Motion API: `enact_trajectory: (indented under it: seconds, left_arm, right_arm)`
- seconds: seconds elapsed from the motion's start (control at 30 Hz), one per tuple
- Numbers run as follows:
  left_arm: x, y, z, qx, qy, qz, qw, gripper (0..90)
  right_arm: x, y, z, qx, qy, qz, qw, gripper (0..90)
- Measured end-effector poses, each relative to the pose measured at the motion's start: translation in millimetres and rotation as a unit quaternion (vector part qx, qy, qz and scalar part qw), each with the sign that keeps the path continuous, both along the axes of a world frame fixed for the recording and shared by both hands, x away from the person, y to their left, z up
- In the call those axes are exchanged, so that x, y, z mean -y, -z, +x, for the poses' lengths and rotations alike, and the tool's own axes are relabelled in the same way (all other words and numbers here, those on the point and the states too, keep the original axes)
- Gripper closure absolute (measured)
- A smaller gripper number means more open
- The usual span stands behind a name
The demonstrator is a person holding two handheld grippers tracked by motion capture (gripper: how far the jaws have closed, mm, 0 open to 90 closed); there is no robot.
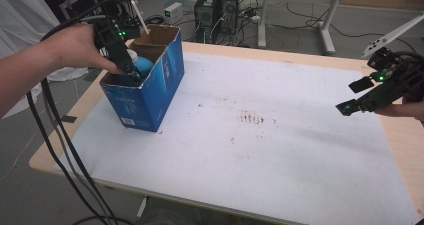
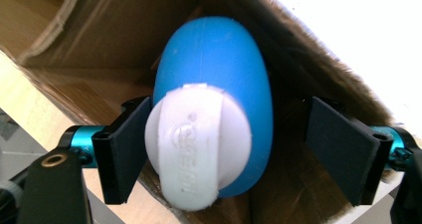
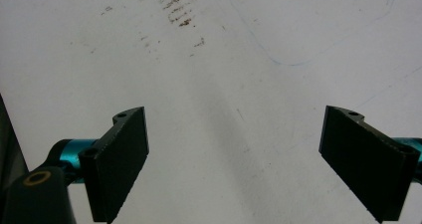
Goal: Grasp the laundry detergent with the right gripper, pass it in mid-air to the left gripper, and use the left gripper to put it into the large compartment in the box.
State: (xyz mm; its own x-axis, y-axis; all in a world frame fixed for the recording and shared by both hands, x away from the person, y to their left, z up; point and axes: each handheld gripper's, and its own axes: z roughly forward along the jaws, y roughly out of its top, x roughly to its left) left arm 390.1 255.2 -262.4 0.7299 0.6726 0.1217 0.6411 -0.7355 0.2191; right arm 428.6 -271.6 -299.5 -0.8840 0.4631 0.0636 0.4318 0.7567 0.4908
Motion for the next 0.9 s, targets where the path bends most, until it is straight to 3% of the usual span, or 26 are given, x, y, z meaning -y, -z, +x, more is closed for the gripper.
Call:
enact_trajectory:
  seconds: [0.3,0.57,0.7,0.9]
  left_arm:
    - [4.9,-11.1,-1.0,0.011,0.032,0.012,0.9994,20.3]
    - [8.7,-33.6,-2.2,0.036,0.054,0.025,0.9976,20.3]
    - [19.3,-45.3,-4.3,0.046,0.074,0.026,0.9958,20.3]
    - [47.6,-53.5,-4.4,0.049,0.106,0.011,0.9931,20.3]
  right_arm:
    - [-0.1,-0.6,-1.4,0.001,-0.002,0.001,1.0000,11.7]
    - [1.6,-2.4,-3.7,0.006,0.003,0.002,1.0000,11.7]
    - [1.1,-4.1,-5.0,0.010,0.002,0.003,0.9999,11.6]
    - [-0.3,-5.8,-9.7,0.015,0.003,-0.002,0.9999,11.7]
